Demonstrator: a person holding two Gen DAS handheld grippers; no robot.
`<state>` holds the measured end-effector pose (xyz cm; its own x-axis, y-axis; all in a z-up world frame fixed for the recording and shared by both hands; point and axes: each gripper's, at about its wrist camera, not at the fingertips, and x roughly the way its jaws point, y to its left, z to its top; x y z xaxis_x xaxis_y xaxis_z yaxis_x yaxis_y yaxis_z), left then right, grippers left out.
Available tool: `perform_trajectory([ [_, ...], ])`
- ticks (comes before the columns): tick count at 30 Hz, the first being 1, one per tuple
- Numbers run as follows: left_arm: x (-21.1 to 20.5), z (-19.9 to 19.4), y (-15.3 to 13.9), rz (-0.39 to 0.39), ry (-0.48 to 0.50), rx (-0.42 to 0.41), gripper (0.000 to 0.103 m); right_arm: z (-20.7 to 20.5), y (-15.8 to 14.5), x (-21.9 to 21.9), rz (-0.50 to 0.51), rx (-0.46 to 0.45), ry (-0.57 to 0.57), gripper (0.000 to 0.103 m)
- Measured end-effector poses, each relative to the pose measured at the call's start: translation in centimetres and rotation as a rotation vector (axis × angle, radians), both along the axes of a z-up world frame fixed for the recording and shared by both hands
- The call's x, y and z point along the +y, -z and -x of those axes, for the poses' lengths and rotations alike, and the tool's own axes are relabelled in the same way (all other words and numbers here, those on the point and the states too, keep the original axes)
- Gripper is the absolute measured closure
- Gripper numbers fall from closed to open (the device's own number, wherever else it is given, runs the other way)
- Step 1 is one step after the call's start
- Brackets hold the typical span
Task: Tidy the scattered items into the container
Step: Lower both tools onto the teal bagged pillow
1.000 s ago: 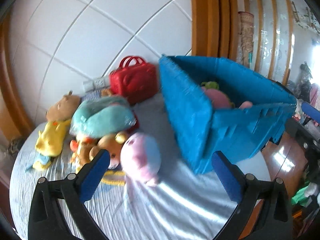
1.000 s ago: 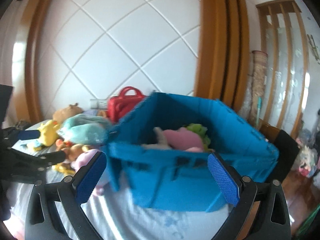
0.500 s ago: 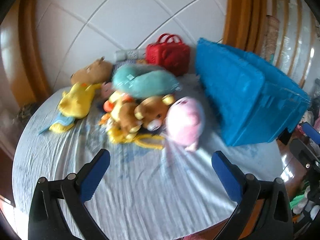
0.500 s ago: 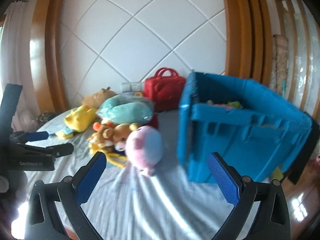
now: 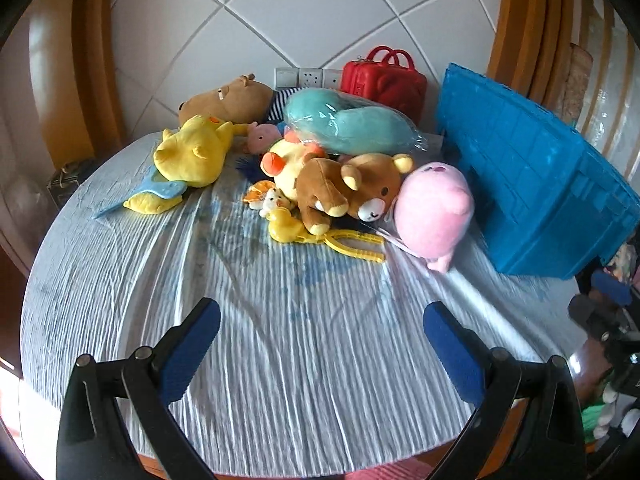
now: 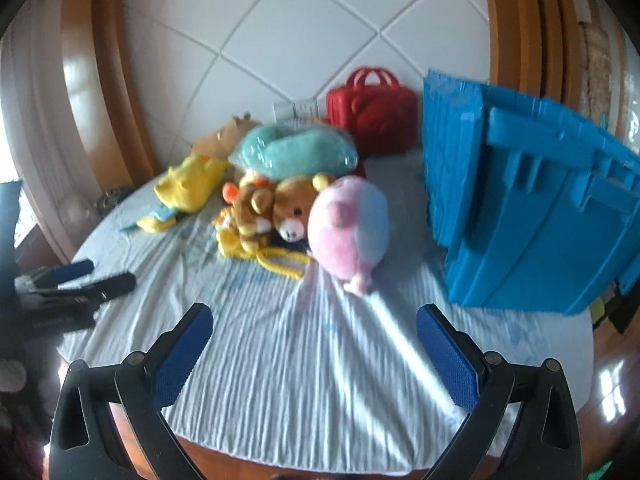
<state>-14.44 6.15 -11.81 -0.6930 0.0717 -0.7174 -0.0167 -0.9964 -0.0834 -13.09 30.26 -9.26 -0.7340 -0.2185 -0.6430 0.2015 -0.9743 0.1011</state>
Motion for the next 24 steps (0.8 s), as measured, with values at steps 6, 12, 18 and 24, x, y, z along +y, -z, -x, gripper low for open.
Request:
perform_trajectory([
  [6,-0.4,4.0,0.8,0.030,-0.053,-0.053,0.000,4.9,1.8,-0.1,0.006,-0.069,-0.028,0.000],
  [12,-1.1,8.6,0.0,0.045,-0.129,-0.058,0.000,11.0,2.2,-0.8,0.019,-0.083,-0.105,0.000],
  [18,-2.6,12.9,-1.5,0.039,-0.151,-0.039,0.000,16.9,0.8,-2.1,0.018,-0.054,-0.150,0.000],
  [24,-4.2,20.6,-3.5,-0.016,-0.127,-0.034,0.000,22.9,-1.7,-2.6,0.028,-0.008,-0.077,0.000],
])
